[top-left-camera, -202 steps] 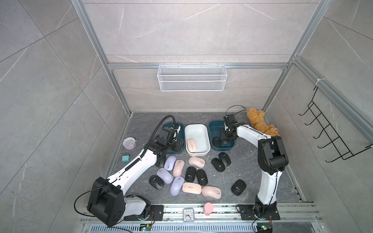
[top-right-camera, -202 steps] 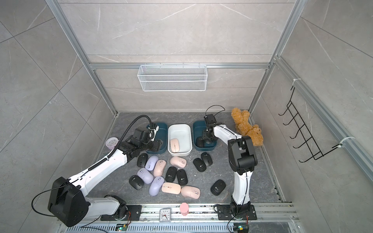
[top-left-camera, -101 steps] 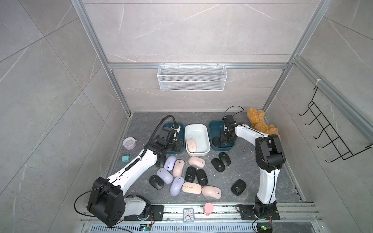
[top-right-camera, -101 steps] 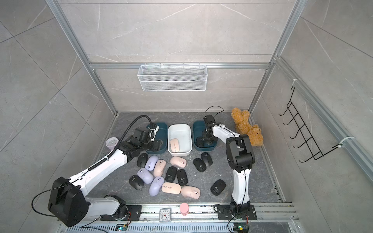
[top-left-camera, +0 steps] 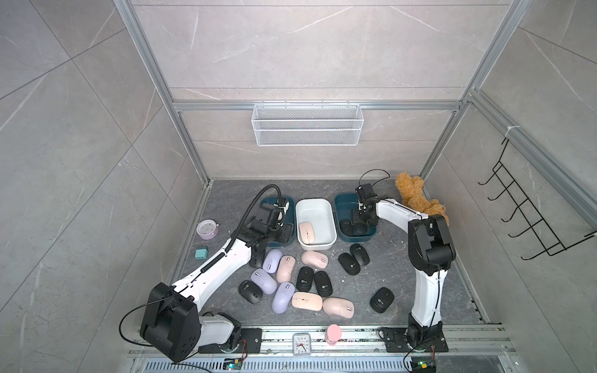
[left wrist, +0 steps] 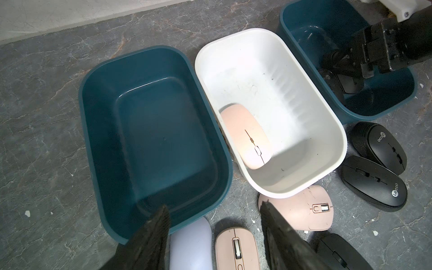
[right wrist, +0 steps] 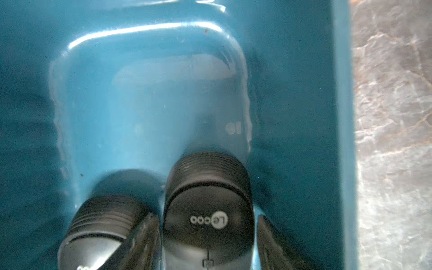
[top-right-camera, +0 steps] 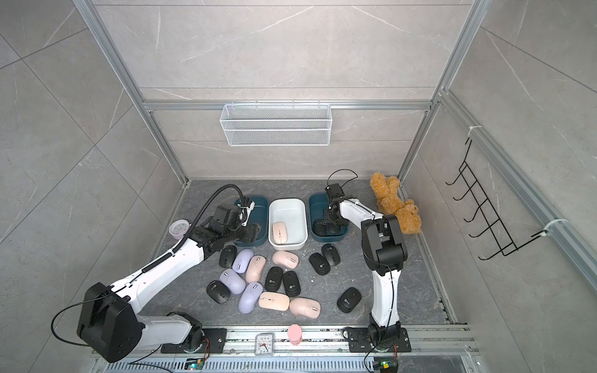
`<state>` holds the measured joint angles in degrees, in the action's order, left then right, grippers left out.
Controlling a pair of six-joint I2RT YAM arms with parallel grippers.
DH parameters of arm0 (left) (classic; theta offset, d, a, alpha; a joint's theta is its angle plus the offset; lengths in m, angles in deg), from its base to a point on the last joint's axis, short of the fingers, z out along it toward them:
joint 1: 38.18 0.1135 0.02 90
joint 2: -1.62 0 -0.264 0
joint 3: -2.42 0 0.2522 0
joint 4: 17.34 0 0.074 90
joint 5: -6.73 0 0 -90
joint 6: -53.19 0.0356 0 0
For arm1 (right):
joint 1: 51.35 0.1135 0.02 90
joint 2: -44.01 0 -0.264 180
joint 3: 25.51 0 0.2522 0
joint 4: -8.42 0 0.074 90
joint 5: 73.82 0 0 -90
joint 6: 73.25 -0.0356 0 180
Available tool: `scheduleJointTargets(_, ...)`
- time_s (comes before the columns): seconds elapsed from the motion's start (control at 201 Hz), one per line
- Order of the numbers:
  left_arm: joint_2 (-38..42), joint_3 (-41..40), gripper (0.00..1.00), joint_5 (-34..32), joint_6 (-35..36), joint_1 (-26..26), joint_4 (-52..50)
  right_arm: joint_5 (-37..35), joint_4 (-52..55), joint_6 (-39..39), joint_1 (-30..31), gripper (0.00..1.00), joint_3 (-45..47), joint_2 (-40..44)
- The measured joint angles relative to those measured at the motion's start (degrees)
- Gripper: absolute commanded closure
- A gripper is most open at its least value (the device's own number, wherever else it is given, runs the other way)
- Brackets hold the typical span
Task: Place the mice by color into the storage box
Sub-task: Place the mouse in the storage box.
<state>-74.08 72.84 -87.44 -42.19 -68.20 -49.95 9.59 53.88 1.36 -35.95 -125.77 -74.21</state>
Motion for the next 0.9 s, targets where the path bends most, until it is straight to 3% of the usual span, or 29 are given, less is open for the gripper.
scheduleJointTargets(0.418,0.02,-0.02,0.35,0.0,0.0,0.0,0.0,1.05,0.57,-0.68,0.0,0.33,0.13,4.85)
scheduleJointTargets(0.683,0.0,4.22,0.36,-1.33,-2.75,0.0,-6.1,3.76,-3.85,-3.72,0.26,0.34,10.01,23.47)
scheduleJointTargets(0.782,0.31,7.37,0.37,-2.19,-6.51,0.0,-9.07,4.11,-5.99,-5.31,1.55,0.34,16.24,30.88)
scheduleJointTargets(0.897,3.32,5.73,0.4,-1.86,-12.83,-0.04,-11.93,4.13,-7.04,-6.62,4.66,0.34,21.94,36.61)
